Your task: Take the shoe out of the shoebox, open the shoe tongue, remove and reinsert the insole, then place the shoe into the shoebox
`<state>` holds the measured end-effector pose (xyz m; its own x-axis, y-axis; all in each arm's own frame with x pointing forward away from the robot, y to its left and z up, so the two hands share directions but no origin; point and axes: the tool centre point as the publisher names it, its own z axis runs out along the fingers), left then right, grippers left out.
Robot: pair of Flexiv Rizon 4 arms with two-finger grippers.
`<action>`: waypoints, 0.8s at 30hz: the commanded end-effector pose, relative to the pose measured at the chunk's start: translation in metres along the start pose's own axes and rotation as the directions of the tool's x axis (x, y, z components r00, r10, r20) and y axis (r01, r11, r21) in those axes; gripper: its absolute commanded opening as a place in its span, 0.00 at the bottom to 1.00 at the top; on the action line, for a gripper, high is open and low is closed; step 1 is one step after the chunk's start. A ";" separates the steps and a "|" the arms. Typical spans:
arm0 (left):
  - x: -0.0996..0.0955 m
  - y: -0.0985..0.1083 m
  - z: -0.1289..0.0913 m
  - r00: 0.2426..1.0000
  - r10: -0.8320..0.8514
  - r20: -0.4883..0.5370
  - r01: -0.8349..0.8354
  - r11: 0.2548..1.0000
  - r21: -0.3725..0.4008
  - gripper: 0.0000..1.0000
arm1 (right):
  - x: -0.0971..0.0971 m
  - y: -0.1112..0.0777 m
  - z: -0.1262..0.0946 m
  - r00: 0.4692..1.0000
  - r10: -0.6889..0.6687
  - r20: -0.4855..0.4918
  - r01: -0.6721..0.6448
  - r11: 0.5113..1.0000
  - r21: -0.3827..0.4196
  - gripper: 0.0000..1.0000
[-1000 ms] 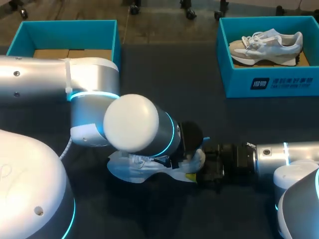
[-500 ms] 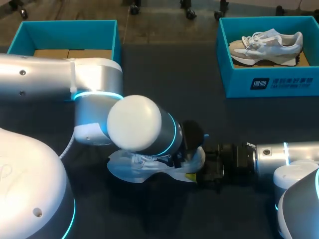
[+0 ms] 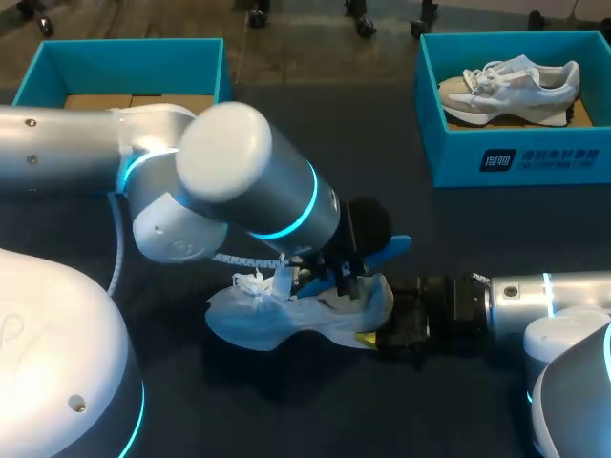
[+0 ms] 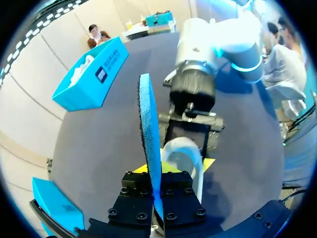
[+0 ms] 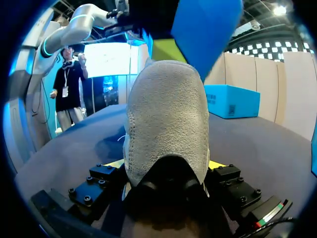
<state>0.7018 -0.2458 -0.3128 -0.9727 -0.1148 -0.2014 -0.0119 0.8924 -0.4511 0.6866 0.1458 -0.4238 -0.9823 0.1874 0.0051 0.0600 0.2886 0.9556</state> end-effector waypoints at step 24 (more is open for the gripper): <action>0.026 -0.091 -0.159 0.824 0.270 -0.498 -0.061 0.916 0.396 0.00 | 0.001 -0.002 0.004 1.000 -0.001 0.001 0.001 1.000 0.004 0.00</action>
<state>0.6387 -0.2796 -0.1578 -0.9361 0.3275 0.1287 0.1311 0.6641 -0.7361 0.6866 0.1458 -0.4238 -0.9823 0.1874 0.0051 0.0600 0.2886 0.9556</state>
